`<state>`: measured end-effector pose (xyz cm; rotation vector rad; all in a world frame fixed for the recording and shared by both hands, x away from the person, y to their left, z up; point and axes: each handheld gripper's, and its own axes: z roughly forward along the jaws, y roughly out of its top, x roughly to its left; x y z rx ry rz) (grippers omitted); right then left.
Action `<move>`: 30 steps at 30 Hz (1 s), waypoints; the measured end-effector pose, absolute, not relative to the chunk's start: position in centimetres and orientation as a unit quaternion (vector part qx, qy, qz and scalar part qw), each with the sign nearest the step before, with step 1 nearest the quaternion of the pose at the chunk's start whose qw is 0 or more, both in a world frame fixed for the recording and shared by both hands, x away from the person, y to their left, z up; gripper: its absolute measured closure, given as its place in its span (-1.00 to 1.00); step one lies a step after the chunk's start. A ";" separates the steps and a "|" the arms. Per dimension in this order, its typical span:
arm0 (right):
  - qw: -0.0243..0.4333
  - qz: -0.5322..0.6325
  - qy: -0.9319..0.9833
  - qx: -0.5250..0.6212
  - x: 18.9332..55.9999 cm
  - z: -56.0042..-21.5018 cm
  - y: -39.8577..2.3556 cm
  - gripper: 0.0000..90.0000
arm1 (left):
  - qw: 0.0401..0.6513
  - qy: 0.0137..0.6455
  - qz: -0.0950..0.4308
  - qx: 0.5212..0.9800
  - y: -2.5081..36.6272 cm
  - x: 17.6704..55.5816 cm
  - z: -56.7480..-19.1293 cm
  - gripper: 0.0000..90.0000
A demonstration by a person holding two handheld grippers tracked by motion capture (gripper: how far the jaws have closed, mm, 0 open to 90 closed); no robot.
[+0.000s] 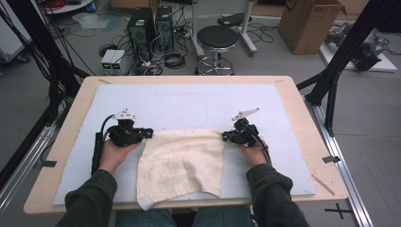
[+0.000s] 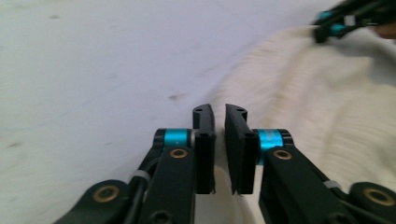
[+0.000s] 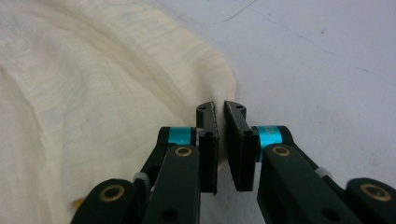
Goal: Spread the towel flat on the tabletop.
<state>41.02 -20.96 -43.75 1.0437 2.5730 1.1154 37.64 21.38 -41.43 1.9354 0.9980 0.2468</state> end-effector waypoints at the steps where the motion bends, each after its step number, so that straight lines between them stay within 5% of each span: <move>1: 0.073 0.371 0.857 0.349 41.0 -43.7 -21.0 0.86 | 0.455 0.416 0.101 0.781 21.5 38.0 -41.8 0.86; 9: 0.077 0.371 0.858 0.347 41.1 -43.7 -21.4 0.87 | 0.470 0.435 0.078 0.764 21.1 39.0 -42.8 0.83; 25: 0.097 0.374 0.856 0.345 39.8 -42.5 -23.0 0.87 | 0.390 0.269 0.022 0.880 15.5 33.6 -42.9 0.92; 30: 0.093 0.370 0.856 0.348 39.8 -43.1 -23.1 0.87 | 0.402 0.285 0.006 0.870 15.5 34.1 -43.3 0.60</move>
